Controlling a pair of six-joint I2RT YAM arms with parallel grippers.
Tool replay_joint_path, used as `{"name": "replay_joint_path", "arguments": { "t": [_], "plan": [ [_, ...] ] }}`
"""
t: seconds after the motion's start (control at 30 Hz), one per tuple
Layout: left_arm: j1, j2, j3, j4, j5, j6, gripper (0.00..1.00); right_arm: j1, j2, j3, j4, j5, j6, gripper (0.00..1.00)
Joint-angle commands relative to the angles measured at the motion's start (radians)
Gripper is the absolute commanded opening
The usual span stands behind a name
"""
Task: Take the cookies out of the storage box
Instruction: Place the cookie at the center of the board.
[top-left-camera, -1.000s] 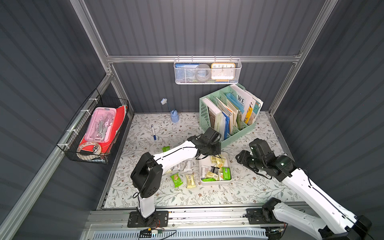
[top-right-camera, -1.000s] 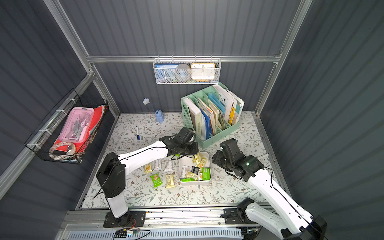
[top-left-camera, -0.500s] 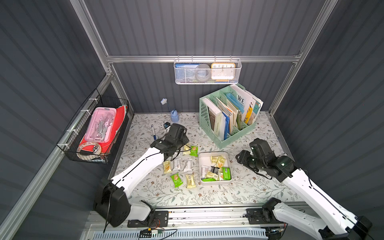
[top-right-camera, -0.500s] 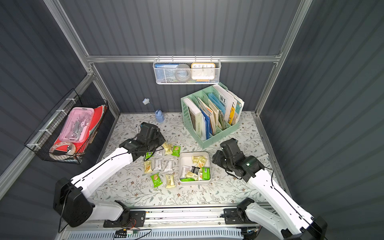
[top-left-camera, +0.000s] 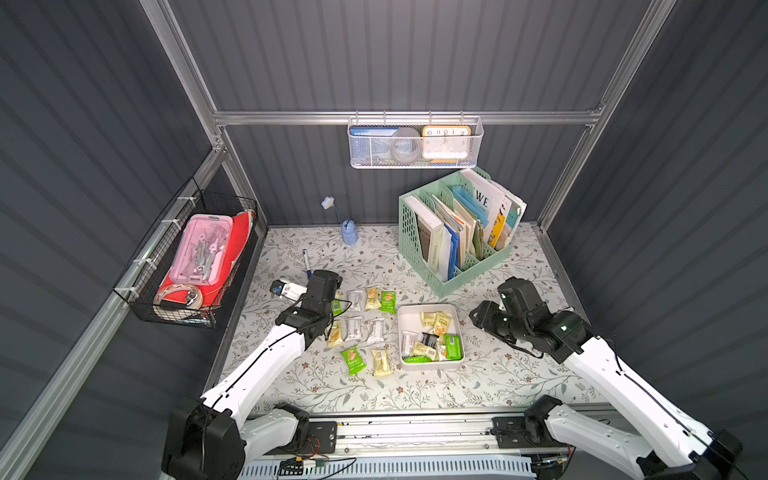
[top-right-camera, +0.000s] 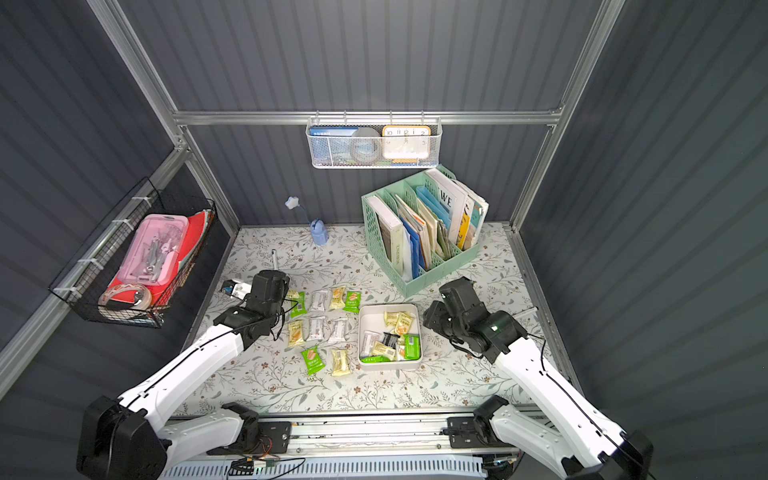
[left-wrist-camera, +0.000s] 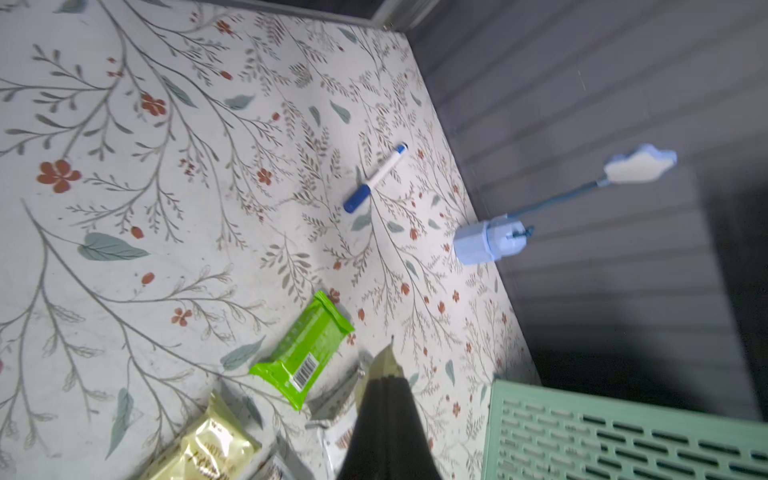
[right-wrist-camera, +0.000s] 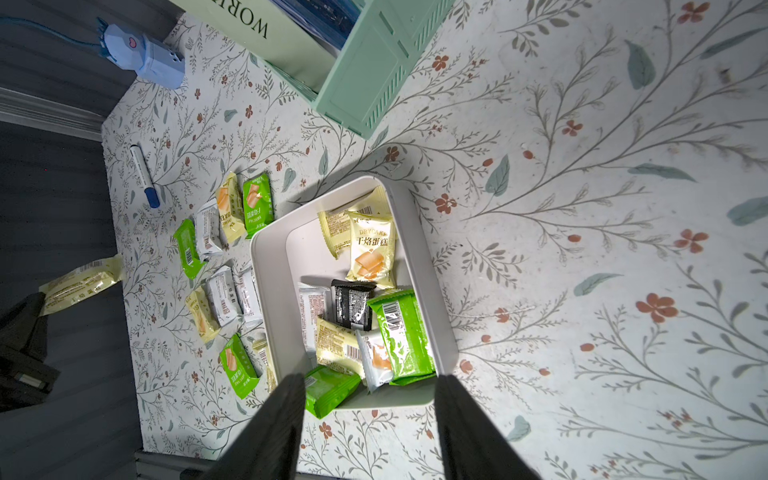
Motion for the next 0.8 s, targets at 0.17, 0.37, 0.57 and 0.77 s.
{"name": "replay_joint_path", "arguments": {
  "t": [0.17,0.37,0.57,0.77],
  "plan": [
    [0.043,0.042,-0.097,0.172,-0.165,-0.188,0.0,-0.002,0.02,0.007,-0.018,-0.025,0.003,0.55],
    [0.102,0.129,-0.132,0.229,-0.176,-0.299,0.0,-0.002,0.032,0.008,-0.022,-0.049,0.002,0.55],
    [0.159,0.255,-0.147,0.349,-0.14,-0.287,0.0,-0.002,0.041,-0.004,-0.028,-0.068,-0.005,0.55],
    [0.164,0.333,-0.156,0.398,-0.143,-0.351,0.0,-0.002,0.054,-0.013,-0.012,-0.094,0.0,0.55]
  ]
}}
